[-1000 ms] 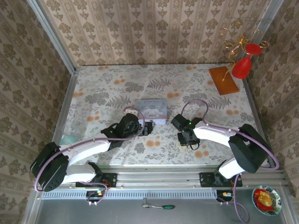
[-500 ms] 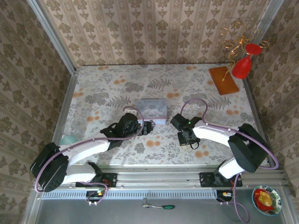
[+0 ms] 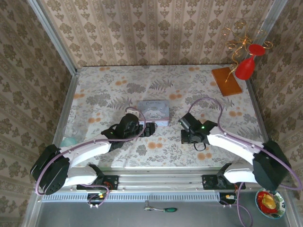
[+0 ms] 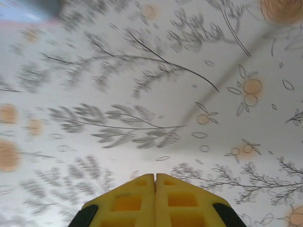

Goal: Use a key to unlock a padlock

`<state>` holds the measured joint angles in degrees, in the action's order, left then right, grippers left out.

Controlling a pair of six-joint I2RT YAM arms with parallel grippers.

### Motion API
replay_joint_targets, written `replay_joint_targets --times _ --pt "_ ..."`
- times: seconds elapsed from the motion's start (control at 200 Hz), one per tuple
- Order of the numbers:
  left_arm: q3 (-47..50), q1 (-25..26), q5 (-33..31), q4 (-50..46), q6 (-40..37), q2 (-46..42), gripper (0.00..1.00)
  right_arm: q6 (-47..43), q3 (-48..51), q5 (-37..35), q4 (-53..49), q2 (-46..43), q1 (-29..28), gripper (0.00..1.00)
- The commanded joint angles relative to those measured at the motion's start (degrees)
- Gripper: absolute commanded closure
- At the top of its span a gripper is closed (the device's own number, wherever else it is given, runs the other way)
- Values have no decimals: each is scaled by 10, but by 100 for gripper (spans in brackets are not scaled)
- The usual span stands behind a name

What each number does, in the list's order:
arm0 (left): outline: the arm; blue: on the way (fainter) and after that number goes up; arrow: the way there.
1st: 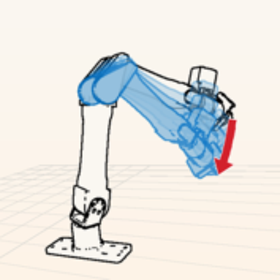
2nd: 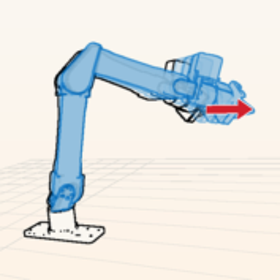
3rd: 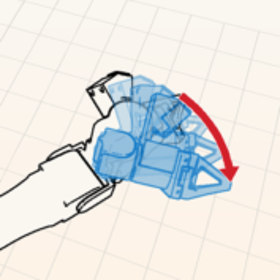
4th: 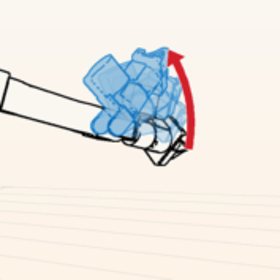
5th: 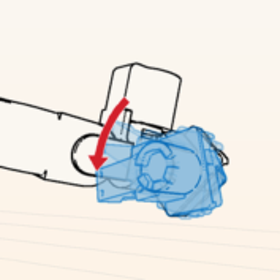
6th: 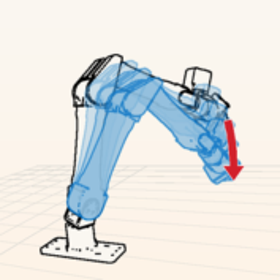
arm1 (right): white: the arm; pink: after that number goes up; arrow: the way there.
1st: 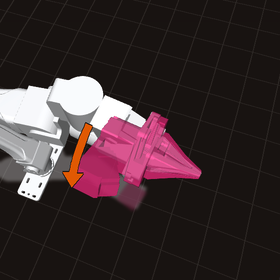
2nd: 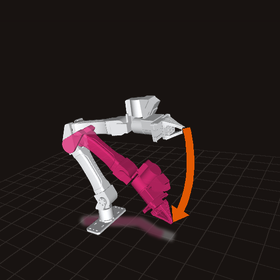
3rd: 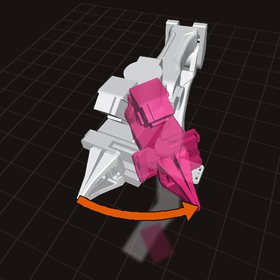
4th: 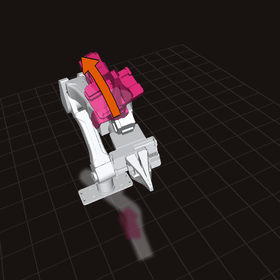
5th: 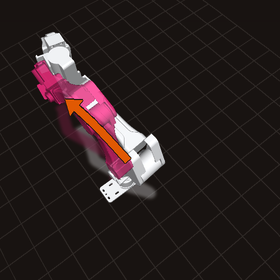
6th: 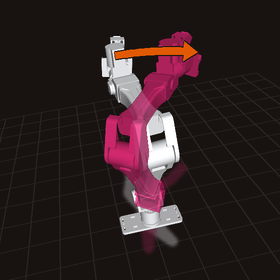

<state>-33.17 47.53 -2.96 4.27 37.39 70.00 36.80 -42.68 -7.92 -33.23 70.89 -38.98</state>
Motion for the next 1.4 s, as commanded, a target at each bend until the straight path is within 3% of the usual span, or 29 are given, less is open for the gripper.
replay_joint_targets --times 0.0,0.075,0.17,0.28,0.52,0.61,0.74,0.91,1.09,1.395 --pt "20 -1 85 93 -34 -2 3 19 -1 36 41 -46 3 100" --pt "36 18 118 156 -86 -7 4 14 -20 49 35 -71 2 100" --pt "51 75 98 198 -196 -25 4 11 -46 69 29 -102 -4 100" --pt "63 107 128 243 -308 -36 8 10 -81 83 10 -123 -14 100" --pt "84 112 190 334 -442 -24 17 17 -117 92 18 -128 -50 100" --pt "82 108 207 357 -455 -7 25 17 -122 94 30 -125 -68 100" --pt "80 94 241 382 -459 13 47 20 -123 98 62 -122 -90 100" --pt "104 89 234 461 -447 29 50 20 -119 101 84 -124 -102 100" --pt "91 85 250 429 -443 24 64 22 -114 99 98 -125 -104 100" --pt "98 78 225 425 -432 4 74 29 -114 101 115 -123 -104 100"
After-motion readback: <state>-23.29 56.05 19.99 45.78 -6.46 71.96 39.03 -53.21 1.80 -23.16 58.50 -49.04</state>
